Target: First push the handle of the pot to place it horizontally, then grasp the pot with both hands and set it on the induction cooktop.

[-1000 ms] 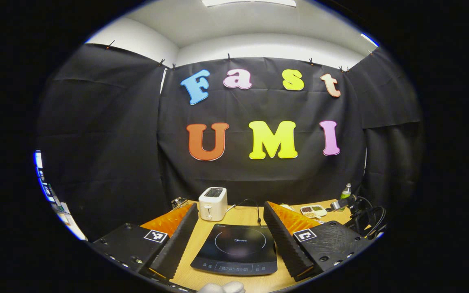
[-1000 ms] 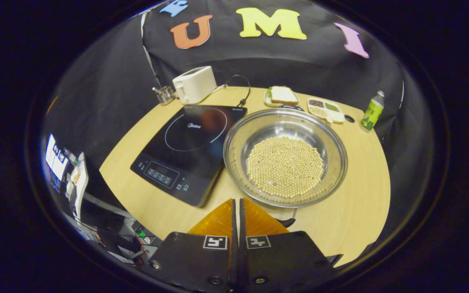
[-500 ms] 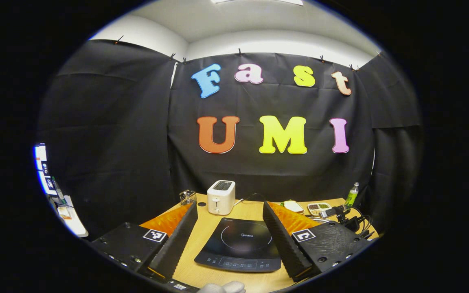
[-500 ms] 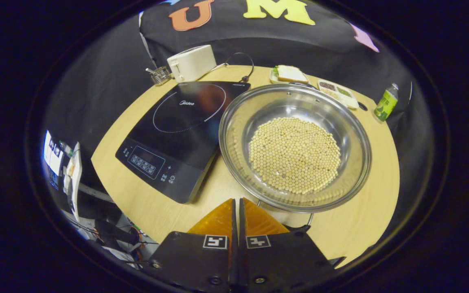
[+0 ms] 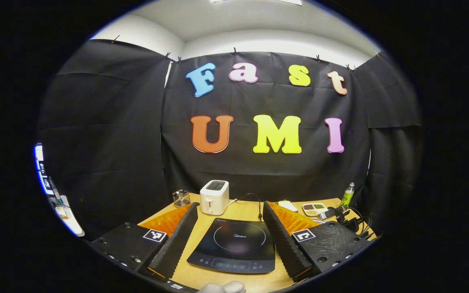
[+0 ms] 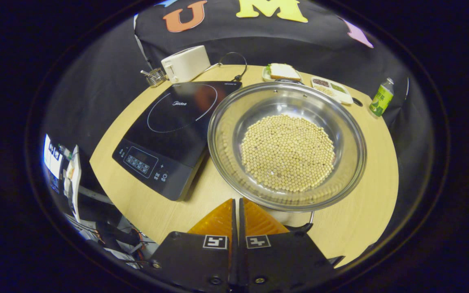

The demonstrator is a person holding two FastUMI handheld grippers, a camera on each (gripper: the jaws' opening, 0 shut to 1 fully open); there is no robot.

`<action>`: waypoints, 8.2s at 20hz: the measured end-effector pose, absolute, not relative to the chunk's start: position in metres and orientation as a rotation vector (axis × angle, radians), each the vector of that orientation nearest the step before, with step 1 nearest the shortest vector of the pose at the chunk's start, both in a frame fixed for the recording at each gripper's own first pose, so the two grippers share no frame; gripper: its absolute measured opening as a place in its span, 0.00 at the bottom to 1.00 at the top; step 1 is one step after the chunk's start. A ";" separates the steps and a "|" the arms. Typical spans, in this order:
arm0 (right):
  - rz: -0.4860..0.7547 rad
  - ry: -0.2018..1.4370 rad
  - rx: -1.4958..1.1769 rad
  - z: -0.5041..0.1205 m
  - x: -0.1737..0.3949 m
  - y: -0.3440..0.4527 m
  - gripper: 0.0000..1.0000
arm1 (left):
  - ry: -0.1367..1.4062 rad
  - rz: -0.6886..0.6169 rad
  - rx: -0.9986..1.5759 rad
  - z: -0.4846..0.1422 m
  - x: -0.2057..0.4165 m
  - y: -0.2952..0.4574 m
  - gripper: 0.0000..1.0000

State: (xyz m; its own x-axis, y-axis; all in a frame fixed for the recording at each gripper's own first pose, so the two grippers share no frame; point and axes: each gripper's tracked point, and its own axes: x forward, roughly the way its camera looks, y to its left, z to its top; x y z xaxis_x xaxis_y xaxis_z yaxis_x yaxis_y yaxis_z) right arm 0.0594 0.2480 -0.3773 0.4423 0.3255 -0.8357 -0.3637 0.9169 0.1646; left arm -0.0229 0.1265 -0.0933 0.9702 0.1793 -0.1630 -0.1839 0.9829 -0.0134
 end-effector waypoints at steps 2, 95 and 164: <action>0.405 1.061 -0.041 -0.386 0.053 0.237 0.04 | 0.167 0.171 -0.023 -0.095 -0.022 0.122 0.96; 0.165 0.880 -0.001 -0.383 0.219 -0.003 0.88 | 0.764 -0.027 -0.077 -0.383 0.132 -0.044 0.97; 0.187 0.988 0.086 -0.319 0.209 0.314 0.51 | 0.860 0.079 -0.001 -0.359 0.139 0.254 0.56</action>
